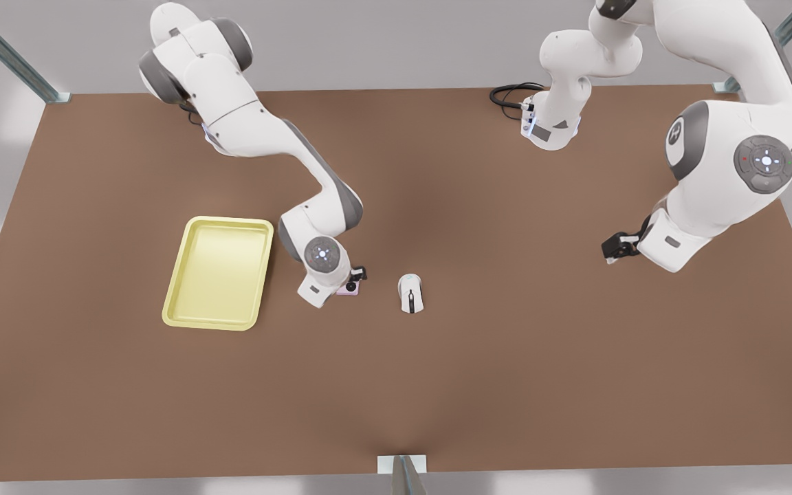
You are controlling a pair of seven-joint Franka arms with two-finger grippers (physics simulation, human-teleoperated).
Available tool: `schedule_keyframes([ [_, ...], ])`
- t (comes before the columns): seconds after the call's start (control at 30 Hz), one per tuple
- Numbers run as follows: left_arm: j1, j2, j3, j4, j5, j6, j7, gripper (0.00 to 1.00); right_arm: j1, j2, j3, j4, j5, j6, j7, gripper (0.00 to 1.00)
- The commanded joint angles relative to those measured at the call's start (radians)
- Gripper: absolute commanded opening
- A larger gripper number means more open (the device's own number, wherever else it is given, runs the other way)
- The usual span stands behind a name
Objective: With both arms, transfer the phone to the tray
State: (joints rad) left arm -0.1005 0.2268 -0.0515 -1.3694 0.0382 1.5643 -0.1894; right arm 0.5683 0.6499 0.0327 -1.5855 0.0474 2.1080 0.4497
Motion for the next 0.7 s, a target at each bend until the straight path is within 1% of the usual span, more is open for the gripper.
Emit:
schedule_keyframes([
  [0.0,-0.001,0.002,-0.001,0.000,0.005,-0.013,0.337,1.00,0.010,0.014,-0.002,-0.002,0.005,0.173,0.571,1.00],
  [0.03,-0.004,0.017,-0.001,0.001,0.003,-0.018,0.331,1.00,0.012,0.027,-0.002,-0.001,0.005,0.194,0.653,1.00],
  [0.17,-0.005,0.029,-0.001,0.001,0.003,-0.020,0.334,1.00,0.012,0.039,-0.002,-0.005,0.003,0.191,0.655,1.00],
  [0.27,-0.005,0.037,-0.001,0.001,0.003,-0.018,0.331,1.00,0.012,0.047,-0.022,-0.014,-0.034,0.171,0.638,1.00],
  [0.3,-0.005,0.037,-0.001,0.001,0.003,-0.018,0.331,1.00,0.013,0.045,-0.022,-0.016,-0.034,0.171,0.627,1.00],
  [0.33,-0.005,0.043,-0.001,0.003,0.003,-0.018,0.329,1.00,0.012,0.039,-0.033,-0.027,-0.034,0.168,0.498,1.00],
  [0.47,-0.005,0.045,-0.001,0.003,0.003,-0.018,0.326,1.00,0.025,0.040,-0.034,-0.022,-0.064,0.159,0.475,1.00],
  [0.53,-0.005,0.046,-0.001,0.003,0.005,-0.018,0.326,1.00,0.036,0.043,-0.034,-0.021,-0.074,0.159,0.393,1.00],
  [0.67,-0.005,0.051,-0.001,0.003,0.005,-0.018,0.324,1.00,0.035,0.048,-0.034,-0.027,-0.074,0.161,0.362,1.00],
])
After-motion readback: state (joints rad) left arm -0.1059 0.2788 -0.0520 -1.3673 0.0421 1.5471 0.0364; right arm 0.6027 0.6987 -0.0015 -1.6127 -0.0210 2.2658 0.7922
